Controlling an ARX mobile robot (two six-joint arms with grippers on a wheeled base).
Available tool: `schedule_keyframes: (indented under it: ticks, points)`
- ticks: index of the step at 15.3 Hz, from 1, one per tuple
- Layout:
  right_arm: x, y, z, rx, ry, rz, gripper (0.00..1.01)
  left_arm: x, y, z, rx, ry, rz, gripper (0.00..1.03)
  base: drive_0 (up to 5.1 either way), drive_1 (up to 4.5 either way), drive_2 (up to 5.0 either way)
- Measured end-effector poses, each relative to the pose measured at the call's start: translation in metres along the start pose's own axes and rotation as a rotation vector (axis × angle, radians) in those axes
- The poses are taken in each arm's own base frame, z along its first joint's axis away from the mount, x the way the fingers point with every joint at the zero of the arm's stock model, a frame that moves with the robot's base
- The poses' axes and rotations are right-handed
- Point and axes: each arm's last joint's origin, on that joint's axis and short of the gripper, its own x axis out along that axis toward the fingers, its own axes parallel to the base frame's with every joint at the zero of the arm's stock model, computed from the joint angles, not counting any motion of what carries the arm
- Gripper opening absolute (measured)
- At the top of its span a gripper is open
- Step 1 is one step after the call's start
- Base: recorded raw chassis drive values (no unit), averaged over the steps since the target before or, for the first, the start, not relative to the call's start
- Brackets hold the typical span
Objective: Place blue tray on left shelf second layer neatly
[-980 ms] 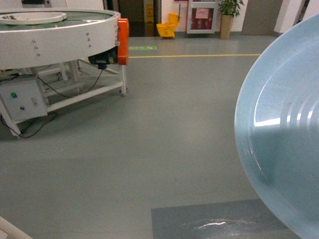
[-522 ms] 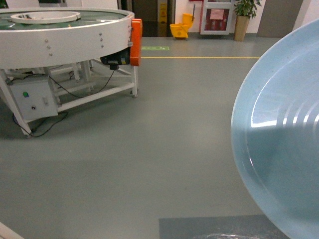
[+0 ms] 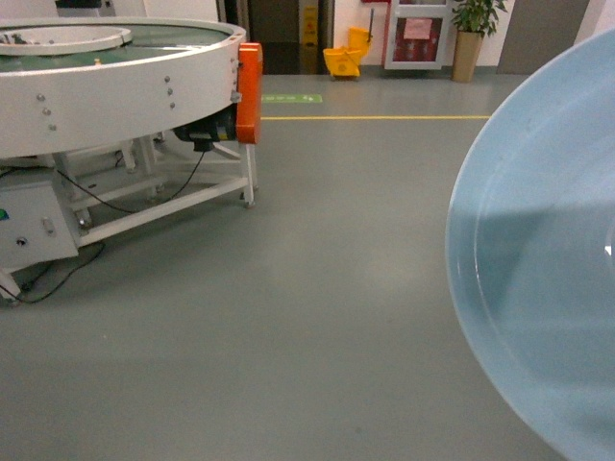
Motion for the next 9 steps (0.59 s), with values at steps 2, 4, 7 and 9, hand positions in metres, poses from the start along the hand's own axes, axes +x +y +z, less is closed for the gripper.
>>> schedule_keyframes:
  ticks: [2, 4, 7, 9]
  points:
    - [0.0, -0.0001, 0.0001, 0.0, -0.001, 0.0, 0.02, 0.0, 0.0, 0.0, 0.0, 0.0, 0.0, 0.98, 0.0, 4.02, -4.0]
    - [0.0, 0.0, -0.0001, 0.0, 0.001, 0.0, 0.02, 0.0, 0.0, 0.0, 0.0, 0.0, 0.0, 0.98, 0.0, 4.02, -4.0]
    - [0.0, -0.0001, 0.0001, 0.0, -0.001, 0.0, 0.02, 0.0, 0.0, 0.0002, 0.0, -0.002, 0.0, 0.98, 0.0, 4.02, -4.0]
    - [0.0, 0.0, -0.0003, 0.0, 0.003, 0.0, 0.02, 0.0, 0.0, 0.0003, 0.0, -0.003, 0.0, 0.98, 0.1, 4.15, -4.0]
